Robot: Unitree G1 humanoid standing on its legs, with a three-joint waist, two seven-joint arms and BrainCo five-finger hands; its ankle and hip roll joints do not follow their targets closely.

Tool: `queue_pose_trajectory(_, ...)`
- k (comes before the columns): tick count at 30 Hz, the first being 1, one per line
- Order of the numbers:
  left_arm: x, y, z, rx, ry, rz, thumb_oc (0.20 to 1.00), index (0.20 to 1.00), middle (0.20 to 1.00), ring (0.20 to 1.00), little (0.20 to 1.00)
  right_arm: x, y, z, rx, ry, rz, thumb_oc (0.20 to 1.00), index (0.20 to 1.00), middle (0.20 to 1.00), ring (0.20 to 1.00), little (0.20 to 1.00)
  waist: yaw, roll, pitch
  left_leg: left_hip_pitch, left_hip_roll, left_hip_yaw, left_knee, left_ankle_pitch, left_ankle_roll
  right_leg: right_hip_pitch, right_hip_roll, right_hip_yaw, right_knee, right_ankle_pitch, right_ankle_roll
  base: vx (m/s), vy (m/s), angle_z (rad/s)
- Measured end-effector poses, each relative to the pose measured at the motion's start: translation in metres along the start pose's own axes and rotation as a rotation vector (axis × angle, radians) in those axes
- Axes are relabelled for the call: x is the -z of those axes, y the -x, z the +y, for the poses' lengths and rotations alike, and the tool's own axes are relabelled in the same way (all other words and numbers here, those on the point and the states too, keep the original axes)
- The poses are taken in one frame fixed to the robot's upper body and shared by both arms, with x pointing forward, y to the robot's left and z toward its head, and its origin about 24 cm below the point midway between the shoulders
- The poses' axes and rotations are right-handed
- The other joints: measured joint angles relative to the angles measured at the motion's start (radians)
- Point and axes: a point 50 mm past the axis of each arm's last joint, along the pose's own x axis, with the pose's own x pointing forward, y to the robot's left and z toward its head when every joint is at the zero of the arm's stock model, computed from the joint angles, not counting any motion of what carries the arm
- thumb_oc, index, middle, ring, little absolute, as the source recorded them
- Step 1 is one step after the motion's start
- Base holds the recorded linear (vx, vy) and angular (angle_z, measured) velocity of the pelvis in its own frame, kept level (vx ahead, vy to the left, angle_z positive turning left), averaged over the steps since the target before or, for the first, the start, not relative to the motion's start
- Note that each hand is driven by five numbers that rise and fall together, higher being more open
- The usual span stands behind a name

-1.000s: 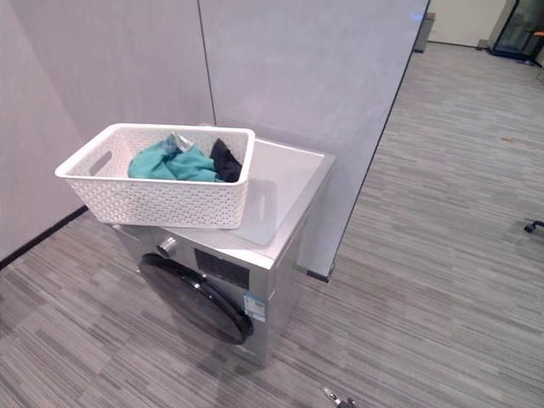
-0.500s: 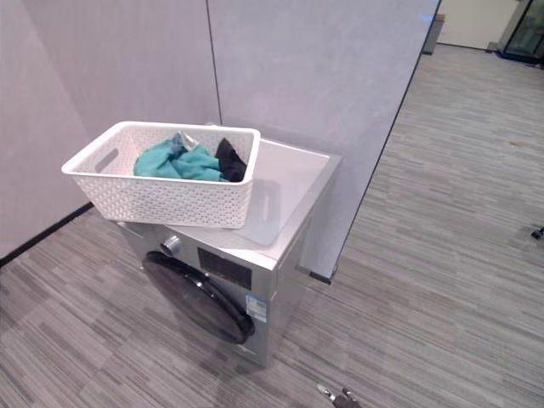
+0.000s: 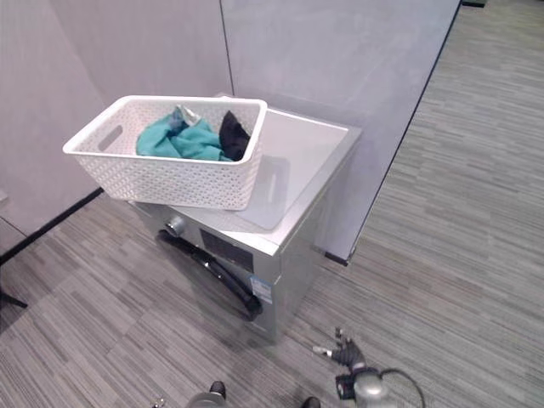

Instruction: Grab the laundry basket,head to the washer,open it,put in the laundry and shut it.

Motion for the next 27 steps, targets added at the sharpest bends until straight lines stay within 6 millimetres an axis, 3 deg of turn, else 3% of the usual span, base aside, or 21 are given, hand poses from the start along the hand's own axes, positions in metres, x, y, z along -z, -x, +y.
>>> queue_pose_trajectory(2, -0.003, 0.000, 0.000, 0.000, 0.008, -0.011, 1.000, 1.000, 1.000, 1.000, 1.000, -0.027, -0.003, 0.001, -0.041, 0.065, -0.110, 1.000, 1.000, 1.000, 1.000, 1.000, 0.003, -0.018, 0.002, 0.004, 0.001, 0.003, 0.013, 0.000, 0.000, 0.009, -0.001, 0.008, 0.000, -0.001, -0.001, -0.01, 0.073, -0.05)
queue_pose_trajectory(3, -0.007, -0.001, -0.003, 0.007, 0.012, -0.022, 1.000, 1.000, 1.000, 1.000, 1.000, -0.030, -0.004, 0.002, -0.045, 0.062, -0.121, 1.000, 1.000, 1.000, 1.000, 1.000, 0.001, -0.022, 0.005, 0.004, 0.002, 0.005, 0.017, -0.004, 0.005, 0.014, -0.003, 0.002, 0.000, -0.001, -0.002, 0.03, 0.097, 0.12)
queue_pose_trajectory(4, -0.010, -0.002, -0.005, 0.013, 0.015, -0.029, 1.000, 1.000, 1.000, 1.000, 1.000, -0.032, -0.005, 0.002, -0.045, 0.062, -0.126, 1.000, 1.000, 1.000, 1.000, 1.000, 0.001, -0.028, 0.008, 0.002, 0.002, 0.005, 0.018, -0.011, 0.014, 0.017, -0.003, -0.002, 0.000, -0.001, -0.002, 0.05, 0.151, 0.10)
queue_pose_trajectory(6, -0.018, -0.003, -0.006, 0.016, 0.018, -0.052, 1.000, 1.000, 1.000, 1.000, 1.000, -0.030, -0.006, 0.014, -0.066, 0.025, -0.115, 1.000, 1.000, 1.000, 1.000, 1.000, 0.004, -0.085, 0.013, -0.001, 0.016, 0.026, 0.056, -0.026, 0.021, 0.016, -0.036, -0.026, -0.001, 0.005, -0.020, 0.06, 0.235, 0.12)
queue_pose_trajectory(8, -0.023, -0.004, -0.002, 0.007, 0.013, -0.065, 1.000, 1.000, 1.000, 1.000, 1.000, -0.020, -0.005, 0.028, -0.085, -0.031, -0.078, 1.000, 1.000, 1.000, 1.000, 1.000, 0.005, -0.124, 0.004, -0.001, 0.072, 0.023, 0.108, -0.027, 0.011, 0.019, -0.069, -0.024, 0.000, -0.004, -0.008, 0.01, 0.272, 0.03)
queue_pose_trajectory(10, -0.019, -0.002, -0.009, 0.027, 0.012, -0.059, 1.000, 1.000, 1.000, 1.000, 1.000, -0.008, -0.001, 0.027, -0.067, -0.066, -0.048, 1.000, 1.000, 1.000, 1.000, 1.000, -0.007, -0.123, -0.005, 0.002, 0.141, 0.008, 0.114, -0.022, 0.002, 0.019, -0.087, -0.016, 0.001, 0.002, 0.012, 0.00, 0.424, 0.11)
queue_pose_trajectory(11, -0.016, -0.001, -0.015, 0.043, 0.018, -0.054, 1.000, 1.000, 1.000, 1.000, 1.000, 0.004, 0.001, 0.021, -0.040, -0.080, 0.002, 1.000, 1.000, 1.000, 1.000, 1.000, -0.009, -0.100, -0.019, 0.005, 0.186, 0.007, 0.095, -0.020, 0.003, 0.020, -0.106, -0.016, 0.001, 0.019, 0.035, -0.01, 0.411, 0.11)
queue_pose_trajectory(13, -0.014, 0.001, -0.021, 0.062, 0.025, -0.059, 1.000, 1.000, 1.000, 1.000, 1.000, 0.019, 0.005, 0.006, 0.029, -0.124, 0.058, 1.000, 1.000, 1.000, 1.000, 1.000, -0.011, -0.079, -0.029, 0.024, 0.198, 0.008, 0.055, -0.018, 0.005, 0.019, -0.150, -0.004, 0.003, 0.043, 0.087, -0.03, 0.447, 0.03)
queue_pose_trajectory(14, -0.010, 0.003, -0.025, 0.074, 0.031, -0.062, 1.000, 1.000, 1.000, 1.000, 1.000, 0.031, 0.011, -0.005, 0.073, -0.123, 0.097, 1.000, 1.000, 1.000, 1.000, 1.000, -0.024, -0.052, -0.039, 0.022, 0.193, 0.006, 0.057, 0.045, 0.039, 0.018, -0.170, -0.004, 0.012, 0.060, 0.128, -0.09, 0.618, 0.01)
queue_pose_trajectory(15, -0.011, 0.004, -0.026, 0.080, 0.034, -0.070, 1.000, 1.000, 1.000, 1.000, 1.000, 0.039, 0.013, -0.011, 0.112, -0.149, 0.125, 1.000, 1.000, 1.000, 1.000, 1.000, -0.025, -0.039, -0.042, 0.037, 0.169, 0.009, 0.066, -0.027, -0.066, 0.018, -0.201, 0.007, 0.021, 0.070, 0.162, -0.11, 0.579, 0.00)
queue_pose_trajectory(16, -0.019, 0.002, -0.020, 0.065, 0.032, -0.092, 1.000, 1.000, 1.000, 1.000, 1.000, 0.055, 0.016, -0.010, 0.168, -0.248, 0.191, 1.000, 1.000, 1.000, 1.000, 1.000, -0.020, -0.081, -0.039, 0.047, 0.094, 0.019, 0.060, -0.086, -0.099, 0.016, -0.281, 0.020, 0.030, 0.088, 0.186, -0.13, 0.588, -0.11)
queue_pose_trajectory(17, -0.033, -0.001, -0.015, 0.051, 0.017, -0.130, 1.000, 1.000, 1.000, 1.000, 1.000, 0.066, 0.017, 0.000, 0.197, -0.341, 0.247, 1.000, 1.000, 1.000, 1.000, 1.000, -0.017, -0.137, -0.027, 0.044, 0.020, 0.032, 0.072, -0.108, -0.071, 0.013, -0.357, 0.030, 0.035, 0.129, 0.164, -0.16, 0.566, -0.05)
queue_pose_trajectory(18, -0.043, -0.003, -0.009, 0.037, -0.006, -0.153, 1.000, 1.000, 1.000, 1.000, 1.000, 0.077, 0.023, 0.007, 0.215, -0.399, 0.295, 1.000, 1.000, 1.000, 1.000, 1.000, -0.017, -0.165, -0.021, 0.029, -0.024, 0.034, 0.104, -0.132, -0.044, 0.003, -0.403, 0.040, 0.034, 0.195, 0.116, -0.20, 0.638, -0.22)
queue_pose_trajectory(20, -0.051, -0.004, 0.006, -0.003, -0.018, -0.172, 1.000, 1.000, 1.000, 1.000, 1.000, 0.085, 0.027, 0.015, 0.241, -0.478, 0.324, 1.000, 1.000, 1.000, 1.000, 1.000, -0.008, -0.182, -0.024, 0.016, -0.099, 0.100, 0.166, -0.171, 0.016, -0.087, -0.463, 0.069, 0.028, 0.398, 0.014, -0.25, 0.597, -0.88)
queue_pose_trajectory(21, -0.048, -0.004, 0.013, -0.033, -0.015, -0.165, 1.000, 1.000, 1.000, 1.000, 1.000, 0.083, 0.026, 0.013, 0.248, -0.479, 0.320, 1.000, 1.000, 1.000, 1.000, 1.000, -0.021, -0.167, -0.017, -0.008, -0.128, 0.151, 0.213, -0.215, 0.086, -0.146, -0.492, 0.041, 0.050, 0.477, -0.022, -0.27, 0.521, -0.84)
queue_pose_trajectory(22, -0.052, -0.004, 0.012, -0.033, -0.024, -0.178, 1.000, 1.000, 1.000, 1.000, 1.000, 0.089, 0.030, 0.014, 0.255, -0.477, 0.344, 1.000, 1.000, 1.000, 1.000, 1.000, -0.029, -0.156, -0.017, -0.013, -0.141, 0.157, 0.215, -0.221, 0.099, -0.146, -0.487, -0.003, 0.082, 0.468, -0.025, -0.32, 0.552, -0.49)
queue_pose_trajectory(24, -0.056, -0.003, 0.007, -0.017, -0.040, -0.212, 1.000, 1.000, 1.000, 1.000, 1.000, 0.102, 0.034, 0.019, 0.236, -0.444, 0.426, 1.000, 1.000, 1.000, 1.000, 1.000, -0.011, -0.088, -0.009, 0.011, -0.129, 0.177, 0.191, -0.205, 0.119, -0.171, -0.442, -0.074, 0.375, 0.119, 0.025, -0.21, 0.320, -0.06)
queue_pose_trajectory(25, -0.053, -0.003, 0.009, -0.022, -0.046, -0.207, 1.000, 1.000, 1.000, 1.000, 1.000, 0.100, 0.032, 0.015, 0.248, -0.448, 0.421, 1.000, 1.000, 1.000, 1.000, 1.000, -0.011, -0.071, -0.013, 0.026, -0.124, 0.177, 0.173, -0.195, 0.133, -0.175, -0.415, -0.078, 0.514, 0.018, 0.036, -0.10, 0.100, -0.11)
queue_pose_trajectory(27, -0.043, -0.001, 0.016, -0.038, -0.054, -0.182, 1.000, 1.000, 1.000, 1.000, 1.000, 0.086, 0.022, 0.010, 0.230, -0.408, 0.372, 1.000, 1.000, 1.000, 1.000, 1.000, -0.010, -0.062, -0.029, 0.039, -0.138, 0.209, 0.135, -0.180, 0.131, -0.157, -0.339, -0.069, 0.646, -0.128, 0.047, -0.16, 0.068, -0.39)
